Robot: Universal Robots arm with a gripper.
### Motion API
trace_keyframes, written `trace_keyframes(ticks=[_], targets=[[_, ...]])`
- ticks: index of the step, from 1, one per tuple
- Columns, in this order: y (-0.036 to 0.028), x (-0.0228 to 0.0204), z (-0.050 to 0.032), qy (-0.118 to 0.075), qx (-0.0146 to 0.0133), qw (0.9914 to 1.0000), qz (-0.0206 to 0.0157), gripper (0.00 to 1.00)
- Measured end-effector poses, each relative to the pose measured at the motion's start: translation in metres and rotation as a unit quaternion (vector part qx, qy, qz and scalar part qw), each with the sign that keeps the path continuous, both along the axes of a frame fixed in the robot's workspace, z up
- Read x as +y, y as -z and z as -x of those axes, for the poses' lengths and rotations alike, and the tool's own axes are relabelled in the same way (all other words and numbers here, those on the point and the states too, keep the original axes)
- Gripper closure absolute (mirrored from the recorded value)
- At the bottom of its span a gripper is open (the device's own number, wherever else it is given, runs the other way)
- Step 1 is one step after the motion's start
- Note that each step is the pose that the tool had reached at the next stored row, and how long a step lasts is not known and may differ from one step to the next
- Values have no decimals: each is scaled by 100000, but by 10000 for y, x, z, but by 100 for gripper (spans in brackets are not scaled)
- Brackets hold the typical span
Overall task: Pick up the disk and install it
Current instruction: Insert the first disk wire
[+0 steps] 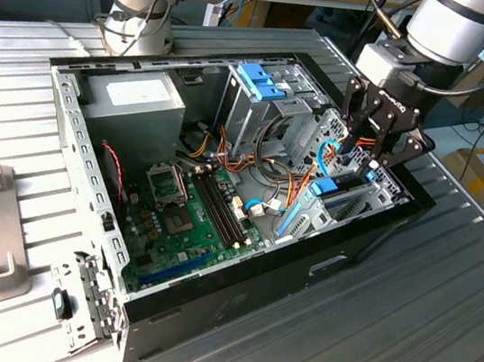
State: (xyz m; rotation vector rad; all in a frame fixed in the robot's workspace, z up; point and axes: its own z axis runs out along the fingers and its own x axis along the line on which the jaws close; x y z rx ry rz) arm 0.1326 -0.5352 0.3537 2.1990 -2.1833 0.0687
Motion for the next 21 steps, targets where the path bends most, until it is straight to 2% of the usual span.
trace_keyframes(ticks=[8, 10, 11, 14, 21], targets=[[0, 0, 0, 0, 0, 100000, 11, 51], [0, 0, 0, -1, 1, 100000, 12, 66], [0, 0, 0, 1, 1, 100000, 15, 66], [0, 0, 0, 0, 1, 100000, 15, 84], [0, 0, 3, -1, 1, 100000, 21, 84]])
